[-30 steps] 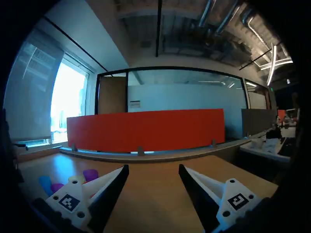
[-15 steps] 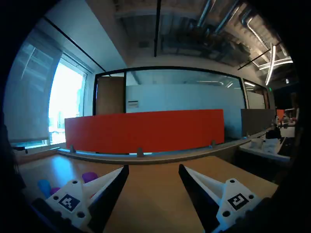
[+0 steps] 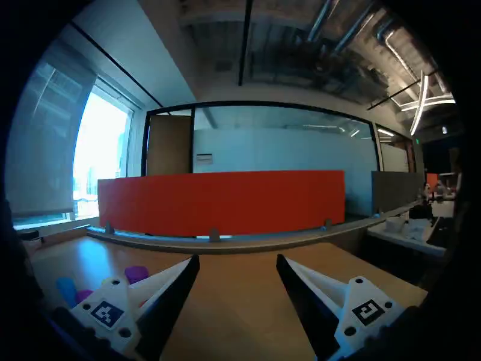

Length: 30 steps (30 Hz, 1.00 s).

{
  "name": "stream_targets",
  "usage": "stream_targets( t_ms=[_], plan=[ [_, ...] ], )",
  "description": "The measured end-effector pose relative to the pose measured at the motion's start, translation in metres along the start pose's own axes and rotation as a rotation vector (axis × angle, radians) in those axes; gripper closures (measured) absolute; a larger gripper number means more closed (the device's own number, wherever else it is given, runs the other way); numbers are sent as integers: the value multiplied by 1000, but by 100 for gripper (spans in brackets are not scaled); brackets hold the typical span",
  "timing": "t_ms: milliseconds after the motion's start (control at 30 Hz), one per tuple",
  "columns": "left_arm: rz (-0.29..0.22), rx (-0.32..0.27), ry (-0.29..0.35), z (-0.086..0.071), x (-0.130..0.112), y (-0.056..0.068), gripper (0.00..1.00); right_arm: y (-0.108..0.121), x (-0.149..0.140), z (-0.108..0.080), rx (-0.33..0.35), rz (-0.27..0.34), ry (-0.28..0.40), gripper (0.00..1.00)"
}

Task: Pour water

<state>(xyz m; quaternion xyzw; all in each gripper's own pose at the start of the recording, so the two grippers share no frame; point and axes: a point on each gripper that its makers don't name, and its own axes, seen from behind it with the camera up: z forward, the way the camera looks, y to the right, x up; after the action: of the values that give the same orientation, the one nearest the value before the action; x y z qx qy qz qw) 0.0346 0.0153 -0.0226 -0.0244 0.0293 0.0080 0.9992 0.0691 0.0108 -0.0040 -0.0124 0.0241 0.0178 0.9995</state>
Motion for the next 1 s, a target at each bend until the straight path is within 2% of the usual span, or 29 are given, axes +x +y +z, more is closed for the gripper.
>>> stream_targets(
  t_ms=[300,700,1000],
  plan=[
    [7,2,11,4,-9,3,10,-1,3,-2,-4,12,-3,1],
    [-13,2,-13,10,-30,0,10,2,8,-6,-12,19,1,1],
    [-13,-6,-26,14,-35,3,10,-2,7,-6,-2,12,-3,1]
  ],
)
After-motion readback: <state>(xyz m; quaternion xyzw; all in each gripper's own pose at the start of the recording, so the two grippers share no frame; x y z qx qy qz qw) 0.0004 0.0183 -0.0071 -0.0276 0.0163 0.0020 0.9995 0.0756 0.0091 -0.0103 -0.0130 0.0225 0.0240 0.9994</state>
